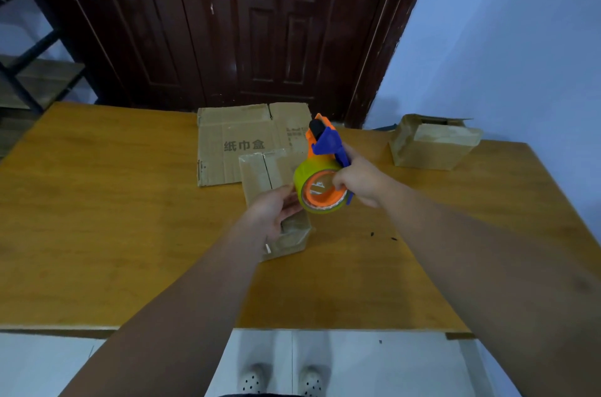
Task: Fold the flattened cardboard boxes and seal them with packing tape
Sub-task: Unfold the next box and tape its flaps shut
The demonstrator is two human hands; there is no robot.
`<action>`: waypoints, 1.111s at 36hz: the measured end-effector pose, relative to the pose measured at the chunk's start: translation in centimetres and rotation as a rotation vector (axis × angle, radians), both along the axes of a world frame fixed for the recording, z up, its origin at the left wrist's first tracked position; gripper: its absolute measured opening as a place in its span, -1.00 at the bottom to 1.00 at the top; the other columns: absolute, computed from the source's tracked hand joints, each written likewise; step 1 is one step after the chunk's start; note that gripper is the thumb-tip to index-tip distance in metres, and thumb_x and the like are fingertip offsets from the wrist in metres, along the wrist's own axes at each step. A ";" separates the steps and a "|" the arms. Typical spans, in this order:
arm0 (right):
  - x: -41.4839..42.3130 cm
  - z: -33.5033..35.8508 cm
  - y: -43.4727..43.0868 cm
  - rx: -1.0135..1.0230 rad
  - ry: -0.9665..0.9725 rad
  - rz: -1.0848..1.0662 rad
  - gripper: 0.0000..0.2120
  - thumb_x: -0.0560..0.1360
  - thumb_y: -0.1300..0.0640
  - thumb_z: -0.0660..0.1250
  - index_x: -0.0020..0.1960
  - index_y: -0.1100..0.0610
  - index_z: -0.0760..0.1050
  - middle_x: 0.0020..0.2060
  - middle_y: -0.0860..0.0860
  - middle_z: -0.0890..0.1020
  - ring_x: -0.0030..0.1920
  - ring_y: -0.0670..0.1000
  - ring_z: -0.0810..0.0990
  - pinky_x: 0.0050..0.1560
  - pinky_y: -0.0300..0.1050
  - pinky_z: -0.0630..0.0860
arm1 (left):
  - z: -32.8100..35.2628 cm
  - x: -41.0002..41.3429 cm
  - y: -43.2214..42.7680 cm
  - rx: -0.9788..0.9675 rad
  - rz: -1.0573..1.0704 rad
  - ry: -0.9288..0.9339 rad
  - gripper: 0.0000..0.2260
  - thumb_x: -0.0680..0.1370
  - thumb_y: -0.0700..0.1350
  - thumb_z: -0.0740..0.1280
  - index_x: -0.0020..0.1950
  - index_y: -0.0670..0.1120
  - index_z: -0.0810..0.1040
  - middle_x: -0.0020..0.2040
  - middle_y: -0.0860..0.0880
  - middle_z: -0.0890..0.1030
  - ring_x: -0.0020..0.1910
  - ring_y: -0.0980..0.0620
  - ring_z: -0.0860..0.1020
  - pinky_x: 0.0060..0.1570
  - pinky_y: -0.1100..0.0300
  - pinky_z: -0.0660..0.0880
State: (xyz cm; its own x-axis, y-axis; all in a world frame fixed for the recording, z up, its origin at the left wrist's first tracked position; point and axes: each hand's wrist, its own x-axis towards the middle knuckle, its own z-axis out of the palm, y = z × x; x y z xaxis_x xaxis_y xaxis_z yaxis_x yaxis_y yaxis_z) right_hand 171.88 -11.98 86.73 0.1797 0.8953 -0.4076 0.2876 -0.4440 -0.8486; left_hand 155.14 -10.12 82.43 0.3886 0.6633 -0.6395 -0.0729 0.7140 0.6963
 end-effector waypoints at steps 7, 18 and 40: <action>0.1 -1.4 0.2 -0.022 0.108 -0.190 -0.72 0.42 0.40 0.33 0.10 0.21 0.48 -0.08 0.20 0.57 -0.05 0.18 0.57 0.14 0.13 0.51 | -0.6 -0.5 -0.3 0.183 0.020 -0.099 -0.66 0.63 -0.06 0.18 0.38 -0.14 0.43 0.24 -0.10 0.56 0.13 0.01 0.51 0.04 0.21 0.40; -1.0 -2.7 -0.2 -0.011 0.052 -0.163 -0.60 0.52 0.12 0.40 0.32 0.11 0.42 0.13 0.12 0.60 0.06 0.14 0.62 0.03 0.14 0.61 | -0.8 -0.9 -0.8 0.312 0.000 -0.184 -0.39 0.36 -0.09 0.44 0.41 -0.02 0.40 0.05 -0.08 0.63 0.05 -0.04 0.59 0.16 0.02 0.48; -0.6 -2.9 0.5 -0.316 -0.475 0.028 -0.42 0.56 0.09 0.28 0.52 -0.06 0.17 0.30 0.15 0.43 0.14 0.21 0.51 -0.15 0.00 0.56 | -2.8 -1.7 -0.3 0.491 -0.197 0.012 -0.47 0.31 -0.15 0.50 0.27 -0.17 0.54 0.04 0.04 0.66 0.03 0.11 0.64 -0.02 0.20 0.59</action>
